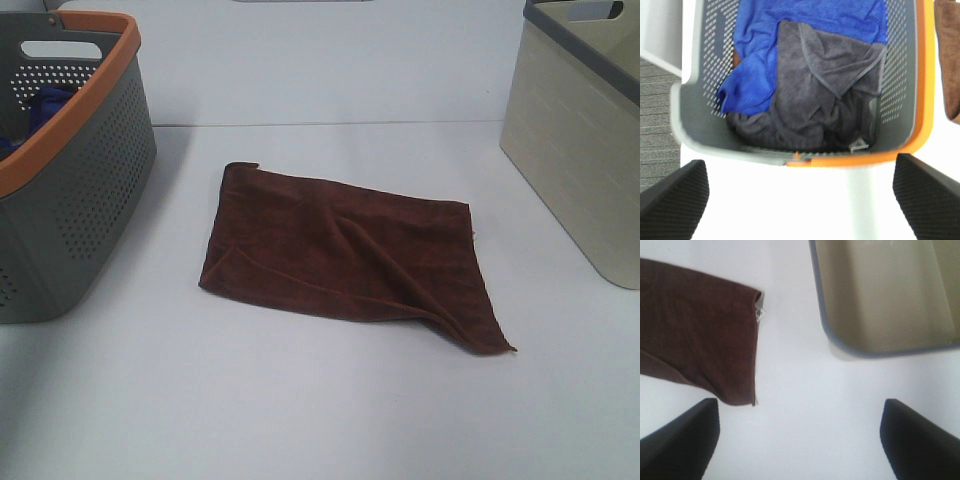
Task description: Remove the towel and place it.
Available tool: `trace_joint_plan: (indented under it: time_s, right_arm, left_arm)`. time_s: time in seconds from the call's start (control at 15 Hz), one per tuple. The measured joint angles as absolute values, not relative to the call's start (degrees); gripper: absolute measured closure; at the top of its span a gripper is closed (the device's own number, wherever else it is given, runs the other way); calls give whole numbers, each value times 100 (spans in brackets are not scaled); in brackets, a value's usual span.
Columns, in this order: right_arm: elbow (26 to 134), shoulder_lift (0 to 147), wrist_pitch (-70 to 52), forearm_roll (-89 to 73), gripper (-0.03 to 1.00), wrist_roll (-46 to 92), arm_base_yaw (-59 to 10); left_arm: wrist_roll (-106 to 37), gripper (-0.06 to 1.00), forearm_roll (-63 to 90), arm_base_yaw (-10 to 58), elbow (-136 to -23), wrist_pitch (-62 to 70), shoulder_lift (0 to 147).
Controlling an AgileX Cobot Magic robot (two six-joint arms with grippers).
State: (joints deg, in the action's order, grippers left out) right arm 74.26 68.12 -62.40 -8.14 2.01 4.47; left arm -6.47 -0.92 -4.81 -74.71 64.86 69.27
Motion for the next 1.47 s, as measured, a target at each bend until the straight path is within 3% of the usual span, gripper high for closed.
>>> trace_joint_plan:
  time_s: [0.4, 0.73, 1.13, 1.47]
  right_arm:
    - [5191, 4280, -6240, -985, 21, 143, 447]
    - [4223, 2223, -6245, -115, 21, 80, 447]
    - [3260, 911, -6245, 52, 21, 40, 172]
    - [3157, 201, -6245, -74, 21, 435, -69]
  left_arm:
    - [-659, 0, -458, -498, -5569, 6016, 4280]
    - [-441, 0, -733, -498, -4366, 5942, 2154]
    - [-166, 0, -980, -498, -3936, 6108, 498]
    - [-149, 0, -917, -498, -3782, 6492, -29]
